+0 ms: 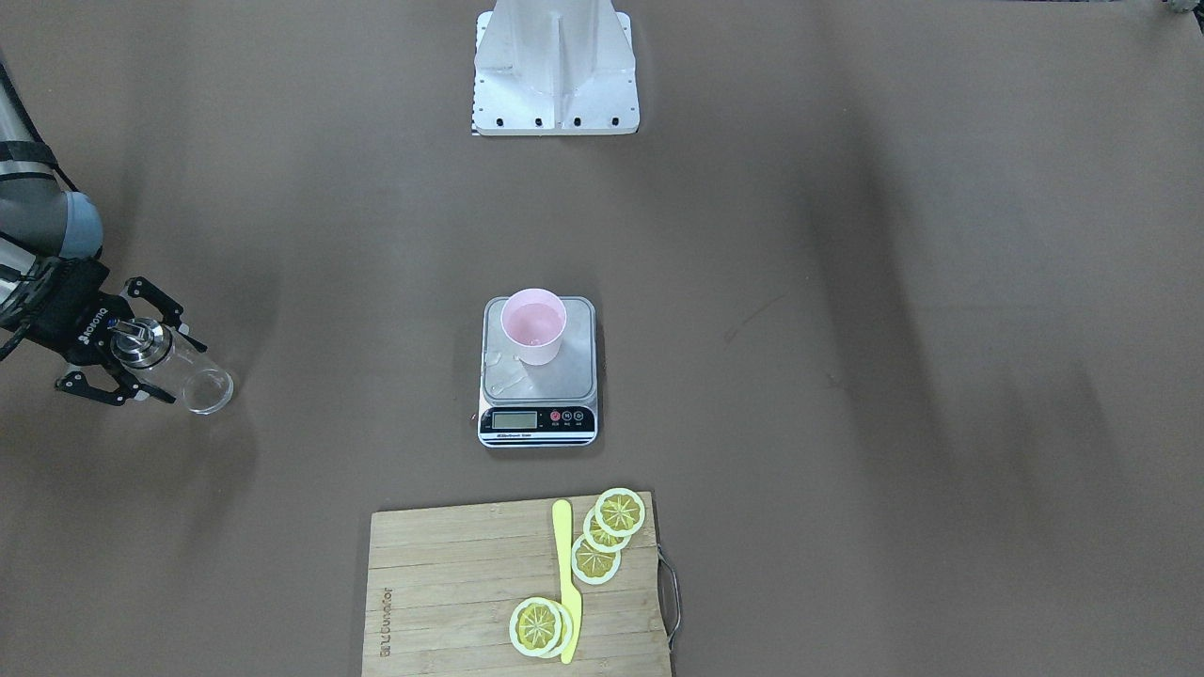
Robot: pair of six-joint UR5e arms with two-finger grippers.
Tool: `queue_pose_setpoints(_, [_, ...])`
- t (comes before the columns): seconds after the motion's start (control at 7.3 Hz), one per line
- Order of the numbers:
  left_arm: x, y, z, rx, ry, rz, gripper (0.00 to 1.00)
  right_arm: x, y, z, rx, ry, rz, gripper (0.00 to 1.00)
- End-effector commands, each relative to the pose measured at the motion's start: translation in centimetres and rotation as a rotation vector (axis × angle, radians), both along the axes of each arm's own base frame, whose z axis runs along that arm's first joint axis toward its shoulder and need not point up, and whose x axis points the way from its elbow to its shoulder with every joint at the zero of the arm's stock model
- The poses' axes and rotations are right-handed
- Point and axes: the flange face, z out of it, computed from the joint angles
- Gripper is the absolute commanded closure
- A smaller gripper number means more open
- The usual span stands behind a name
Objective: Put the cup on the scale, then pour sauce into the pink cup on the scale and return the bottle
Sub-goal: 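Lower the glass sauce bottle onto the table with the right gripper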
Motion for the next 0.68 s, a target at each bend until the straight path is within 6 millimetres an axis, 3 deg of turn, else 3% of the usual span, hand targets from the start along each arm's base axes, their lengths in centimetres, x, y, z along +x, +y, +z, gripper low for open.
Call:
queue_pose_setpoints(0.0, [0.0,0.0,0.0,0.000,0.000,0.000,0.02,0.0,0.0,-0.2,-0.018,-0.007,0.004,0.00])
queue_pose_setpoints(0.41, [0.0,0.0,-0.1,0.002,0.000,0.000,0.02,0.6,0.2,0.1,-0.029,-0.008,0.001,0.00])
queue_pose_setpoints(0.55, [0.0,0.0,-0.1,0.002,0.000,0.000,0.02,1.6,0.7,1.3,-0.046,0.000,0.003,0.00])
